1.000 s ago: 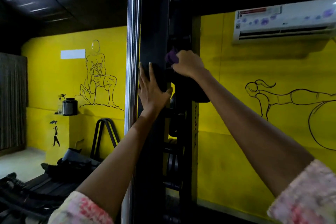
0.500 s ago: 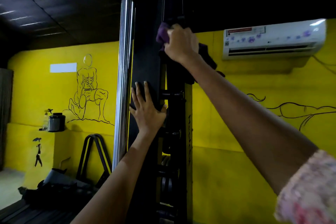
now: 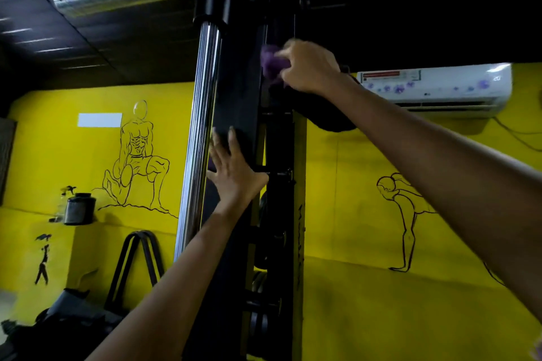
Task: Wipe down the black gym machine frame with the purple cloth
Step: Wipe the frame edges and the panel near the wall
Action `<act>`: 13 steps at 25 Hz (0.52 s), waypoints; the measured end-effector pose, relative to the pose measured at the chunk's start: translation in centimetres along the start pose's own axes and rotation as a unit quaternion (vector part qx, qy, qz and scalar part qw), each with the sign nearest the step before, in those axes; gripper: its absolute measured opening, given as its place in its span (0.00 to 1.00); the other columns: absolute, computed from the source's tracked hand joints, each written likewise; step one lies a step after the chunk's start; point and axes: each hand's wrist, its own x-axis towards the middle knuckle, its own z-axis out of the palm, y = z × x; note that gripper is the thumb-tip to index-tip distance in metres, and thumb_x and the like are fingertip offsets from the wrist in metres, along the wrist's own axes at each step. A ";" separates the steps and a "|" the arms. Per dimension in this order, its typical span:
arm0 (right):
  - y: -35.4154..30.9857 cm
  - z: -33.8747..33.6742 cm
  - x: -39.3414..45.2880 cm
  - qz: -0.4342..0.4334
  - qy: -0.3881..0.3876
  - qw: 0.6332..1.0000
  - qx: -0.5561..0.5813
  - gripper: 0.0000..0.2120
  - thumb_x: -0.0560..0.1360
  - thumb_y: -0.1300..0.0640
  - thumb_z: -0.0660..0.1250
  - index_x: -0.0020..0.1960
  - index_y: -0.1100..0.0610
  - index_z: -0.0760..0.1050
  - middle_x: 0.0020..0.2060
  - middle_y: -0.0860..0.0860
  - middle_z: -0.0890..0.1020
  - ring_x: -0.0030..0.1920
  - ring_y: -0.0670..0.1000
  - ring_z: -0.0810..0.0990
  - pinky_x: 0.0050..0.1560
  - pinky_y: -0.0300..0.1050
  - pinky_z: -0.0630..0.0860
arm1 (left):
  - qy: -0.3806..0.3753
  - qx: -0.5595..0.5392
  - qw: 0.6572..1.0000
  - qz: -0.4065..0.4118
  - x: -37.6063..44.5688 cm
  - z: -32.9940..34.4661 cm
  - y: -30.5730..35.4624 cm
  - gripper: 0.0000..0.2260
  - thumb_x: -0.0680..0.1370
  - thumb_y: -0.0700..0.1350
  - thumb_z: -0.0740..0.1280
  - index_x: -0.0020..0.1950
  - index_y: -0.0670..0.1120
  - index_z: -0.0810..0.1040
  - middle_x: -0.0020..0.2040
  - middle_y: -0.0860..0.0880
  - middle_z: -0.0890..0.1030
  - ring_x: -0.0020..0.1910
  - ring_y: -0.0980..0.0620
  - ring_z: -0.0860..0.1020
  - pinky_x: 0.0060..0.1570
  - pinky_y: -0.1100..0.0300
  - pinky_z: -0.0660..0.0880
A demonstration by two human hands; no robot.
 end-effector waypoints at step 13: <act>1.1 0.5 2.7 0.072 0.034 0.980 0.182 0.12 0.75 0.53 0.65 0.58 0.49 0.78 0.45 0.48 0.79 0.48 0.49 0.78 0.48 0.41 0.73 | 0.180 -0.109 0.970 0.125 1.7 3.3 -1.0 0.30 0.72 0.60 0.55 0.73 0.51 0.67 0.76 0.50 0.62 0.76 0.50 0.55 0.68 0.42 0.36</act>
